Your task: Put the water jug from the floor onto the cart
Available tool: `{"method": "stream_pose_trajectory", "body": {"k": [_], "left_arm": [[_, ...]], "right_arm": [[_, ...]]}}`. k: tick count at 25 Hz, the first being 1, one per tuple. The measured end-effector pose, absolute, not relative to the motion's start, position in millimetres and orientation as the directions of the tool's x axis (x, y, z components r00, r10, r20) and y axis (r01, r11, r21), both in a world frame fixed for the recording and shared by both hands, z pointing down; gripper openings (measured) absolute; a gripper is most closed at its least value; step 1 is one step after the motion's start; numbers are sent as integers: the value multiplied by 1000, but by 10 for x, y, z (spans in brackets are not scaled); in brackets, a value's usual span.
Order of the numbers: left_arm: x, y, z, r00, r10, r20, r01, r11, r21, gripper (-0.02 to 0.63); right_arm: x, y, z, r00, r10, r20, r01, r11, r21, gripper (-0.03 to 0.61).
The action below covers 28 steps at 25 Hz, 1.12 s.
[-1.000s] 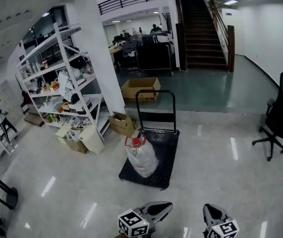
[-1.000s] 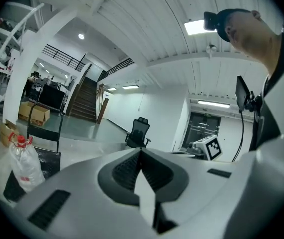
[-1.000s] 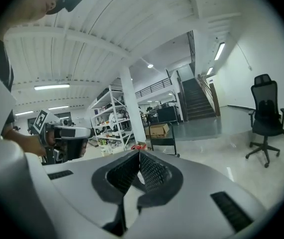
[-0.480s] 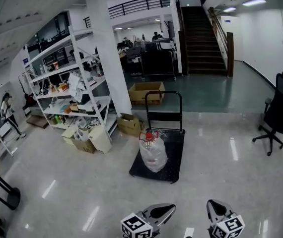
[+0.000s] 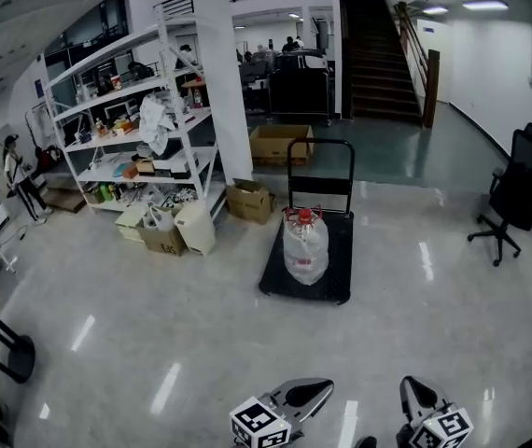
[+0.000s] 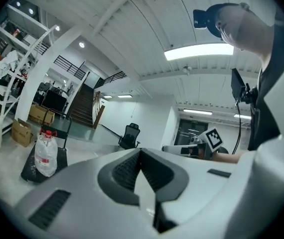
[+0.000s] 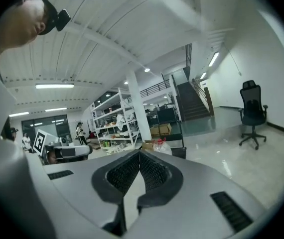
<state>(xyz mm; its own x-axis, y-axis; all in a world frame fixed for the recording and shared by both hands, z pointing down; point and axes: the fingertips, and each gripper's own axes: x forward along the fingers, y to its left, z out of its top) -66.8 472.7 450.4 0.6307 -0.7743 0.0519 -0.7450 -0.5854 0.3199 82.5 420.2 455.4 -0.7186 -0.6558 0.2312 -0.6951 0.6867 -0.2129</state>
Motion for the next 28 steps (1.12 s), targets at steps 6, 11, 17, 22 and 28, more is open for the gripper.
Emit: {"method": "stream_pose_trajectory", "body": {"k": [6, 11, 17, 22, 28], "left_arm": [[-716, 5215, 4155, 639, -769, 17, -756, -624, 197, 2], [-252, 5483, 4103, 652, -758, 24, -751, -642, 157, 2], [513, 5661, 4074, 661, -749, 43, -745, -647, 162, 2], [871, 5739, 3966, 674, -736, 68, -737, -664, 124, 2], [1193, 5783, 3819, 690, -723, 39, -722, -684, 101, 2]], "right_arm": [[1114, 4722, 4117, -641, -747, 176, -768, 627, -134, 2], [1560, 5087, 4137, -639, -752, 164, -769, 623, -139, 2], [2341, 5297, 4034, -632, -759, 160, -773, 631, -61, 2], [2760, 5399, 3931, -585, -801, 128, -811, 577, -96, 2], [2935, 5441, 3928, -595, -796, 112, -803, 585, -111, 0]]}}
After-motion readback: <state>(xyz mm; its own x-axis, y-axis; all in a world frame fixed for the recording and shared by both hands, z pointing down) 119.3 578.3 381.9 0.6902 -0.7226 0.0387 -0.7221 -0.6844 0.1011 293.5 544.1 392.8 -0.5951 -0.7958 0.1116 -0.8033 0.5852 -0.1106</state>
